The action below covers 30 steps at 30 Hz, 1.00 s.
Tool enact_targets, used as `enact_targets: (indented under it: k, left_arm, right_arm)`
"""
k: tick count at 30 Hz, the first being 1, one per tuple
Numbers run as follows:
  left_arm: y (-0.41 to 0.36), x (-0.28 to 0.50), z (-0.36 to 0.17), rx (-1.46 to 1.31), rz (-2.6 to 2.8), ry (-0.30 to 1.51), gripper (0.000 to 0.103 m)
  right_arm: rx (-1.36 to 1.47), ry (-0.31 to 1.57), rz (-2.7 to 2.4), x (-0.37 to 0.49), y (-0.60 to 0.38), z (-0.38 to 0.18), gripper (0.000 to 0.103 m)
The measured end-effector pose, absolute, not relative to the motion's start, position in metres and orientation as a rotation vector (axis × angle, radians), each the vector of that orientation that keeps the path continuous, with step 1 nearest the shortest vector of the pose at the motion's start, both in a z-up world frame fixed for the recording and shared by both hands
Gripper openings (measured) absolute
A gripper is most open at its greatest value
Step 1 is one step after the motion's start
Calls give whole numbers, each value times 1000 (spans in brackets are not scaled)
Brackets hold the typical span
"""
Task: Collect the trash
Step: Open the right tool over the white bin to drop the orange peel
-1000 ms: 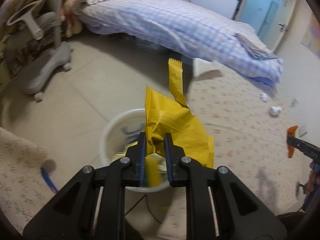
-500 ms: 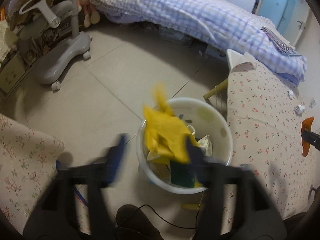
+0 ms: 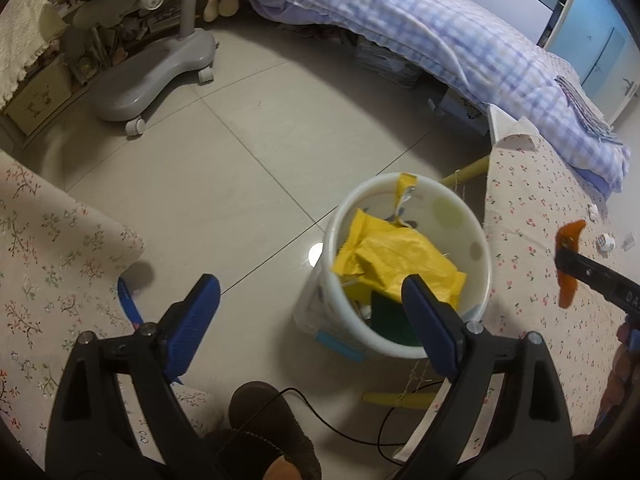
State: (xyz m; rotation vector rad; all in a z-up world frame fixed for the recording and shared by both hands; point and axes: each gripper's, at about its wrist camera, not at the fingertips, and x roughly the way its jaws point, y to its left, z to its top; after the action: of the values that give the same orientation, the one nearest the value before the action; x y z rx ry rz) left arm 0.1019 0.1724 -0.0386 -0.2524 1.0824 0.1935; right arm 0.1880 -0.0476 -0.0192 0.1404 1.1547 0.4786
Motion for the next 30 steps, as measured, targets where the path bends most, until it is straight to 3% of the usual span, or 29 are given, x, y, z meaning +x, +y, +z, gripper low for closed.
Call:
enact_targets:
  k: [12, 13, 16, 17, 30]
  left_arm:
    - [173, 102, -34, -239, 193, 1070, 92]
    - [173, 102, -34, -239, 193, 1071, 92]
    - [175, 101, -35, -238, 200, 1076, 93]
    - [176, 101, -35, -240, 200, 1078, 93]
    - [171, 101, -38, -215, 196, 1092, 93]
  right_arm:
    - [218, 1208, 518, 206, -12, -45, 26]
    - [229, 1210, 522, 208, -12, -46, 30]
    - [257, 1216, 515, 211, -11, -44, 68]
    - [272, 1206, 510, 211, -13, -41, 70]
    - [238, 1186, 438, 204, -54, -28, 70]
